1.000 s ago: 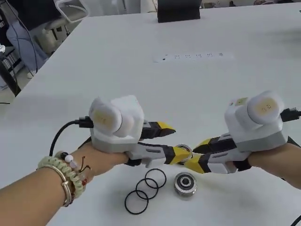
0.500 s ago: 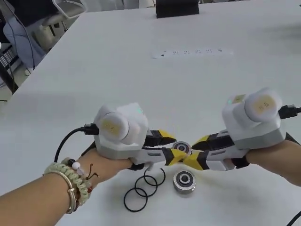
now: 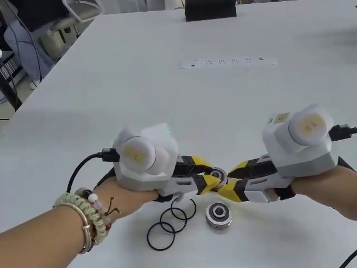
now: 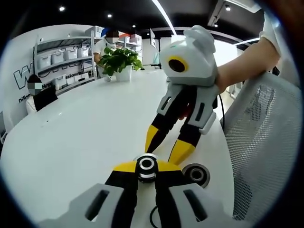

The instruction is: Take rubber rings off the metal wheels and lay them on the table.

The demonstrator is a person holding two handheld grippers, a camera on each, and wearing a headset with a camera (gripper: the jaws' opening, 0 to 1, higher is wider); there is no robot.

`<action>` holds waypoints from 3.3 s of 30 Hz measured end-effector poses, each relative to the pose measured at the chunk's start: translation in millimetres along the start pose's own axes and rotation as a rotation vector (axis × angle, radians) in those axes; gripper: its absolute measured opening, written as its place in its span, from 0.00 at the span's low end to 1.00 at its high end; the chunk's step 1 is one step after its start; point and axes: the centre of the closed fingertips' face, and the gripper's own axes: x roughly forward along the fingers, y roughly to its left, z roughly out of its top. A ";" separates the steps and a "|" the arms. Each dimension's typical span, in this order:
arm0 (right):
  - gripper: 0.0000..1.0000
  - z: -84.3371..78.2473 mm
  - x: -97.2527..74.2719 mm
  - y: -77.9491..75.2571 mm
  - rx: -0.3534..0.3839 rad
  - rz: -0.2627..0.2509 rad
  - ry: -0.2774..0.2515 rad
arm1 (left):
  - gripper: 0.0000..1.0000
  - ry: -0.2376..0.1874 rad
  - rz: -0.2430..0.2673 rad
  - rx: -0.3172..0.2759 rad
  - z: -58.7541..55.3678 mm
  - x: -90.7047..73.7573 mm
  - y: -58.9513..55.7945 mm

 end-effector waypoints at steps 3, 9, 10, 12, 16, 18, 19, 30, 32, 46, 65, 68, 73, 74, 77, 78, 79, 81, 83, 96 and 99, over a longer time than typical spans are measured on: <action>0.24 0.0 0.1 0.1 -0.001 0.000 0.001 | 0.07 0.001 0.006 0.015 1.0 0.1 -0.1; 0.26 1.3 0.7 -0.9 -0.007 -0.009 -0.010 | 0.07 -0.003 0.007 0.004 0.8 -0.2 0.0; 0.26 1.3 1.1 -0.9 0.007 -0.006 -0.015 | 0.07 -0.003 0.007 0.001 0.7 -0.3 -0.2; 0.25 -0.2 1.2 0.5 0.026 0.007 -0.018 | 0.07 -0.003 0.007 -0.004 0.7 -0.3 -0.2; 0.20 0.4 1.1 2.8 0.036 0.012 -0.019 | 0.07 -0.003 0.008 -0.009 0.4 -0.4 -0.2; 0.20 0.0 1.2 2.7 0.027 0.011 -0.014 | 0.07 -0.004 0.009 -0.013 0.6 -0.6 -0.2; 0.19 -0.2 0.8 1.5 0.023 0.006 -0.013 | 0.07 -0.004 0.009 -0.016 0.6 -0.6 -0.1; 0.07 -3.8 -1.1 0.0 -0.060 -0.003 0.018 | 0.07 -0.005 0.016 -0.031 0.3 -2.0 0.8; 0.03 -3.3 -1.1 -1.5 -0.074 -0.011 0.017 | 0.07 -0.003 0.015 -0.035 0.1 -2.3 1.1; 0.00 -2.1 0.1 -5.4 -0.014 -0.035 0.021 | 0.07 -0.004 0.018 -0.045 -0.3 -3.4 2.5; 0.00 -1.9 -2.9 -12.8 0.232 -0.035 -0.012 | 0.07 0.002 0.020 -0.024 -0.4 -3.1 2.6; 0.00 -1.9 -2.9 -12.1 0.244 -0.034 -0.012 | 0.07 0.001 0.020 -0.025 -0.5 -3.2 2.6; 0.00 -1.8 -3.1 -12.5 0.256 -0.036 -0.012 | 0.07 0.000 0.020 -0.025 -0.6 -3.1 2.5; 0.00 -1.5 -3.5 -13.1 0.260 -0.037 -0.015 | 0.07 0.000 0.020 -0.025 -0.6 -3.1 2.5; 0.00 -1.1 -3.8 -13.4 0.267 -0.037 -0.018 | 0.07 0.000 0.021 -0.026 -0.5 -3.0 2.5; 0.00 -1.0 -3.8 -13.5 0.267 -0.038 -0.018 | 0.07 -0.001 0.020 -0.026 -0.5 -3.0 2.4; 0.00 -0.9 -3.9 -13.7 0.267 -0.038 -0.018 | 0.07 -0.001 0.021 -0.026 -0.5 -2.9 2.4; 0.00 -0.6 -4.1 -13.8 0.269 -0.039 -0.019 | 0.07 -0.002 0.021 -0.027 -0.6 -3.0 2.5; 0.00 3.1 -6.1 -15.6 0.274 -0.045 -0.040 | 0.07 -0.002 0.020 -0.026 -0.5 -2.9 2.6; 0.00 10.5 -9.1 -10.5 0.337 -0.023 -0.068 | 0.07 -0.006 0.019 -0.023 -0.4 -2.7 2.4; 0.00 12.2 -9.3 -8.4 0.335 -0.017 -0.069 | 0.07 -0.005 0.019 -0.021 -0.5 -2.6 2.5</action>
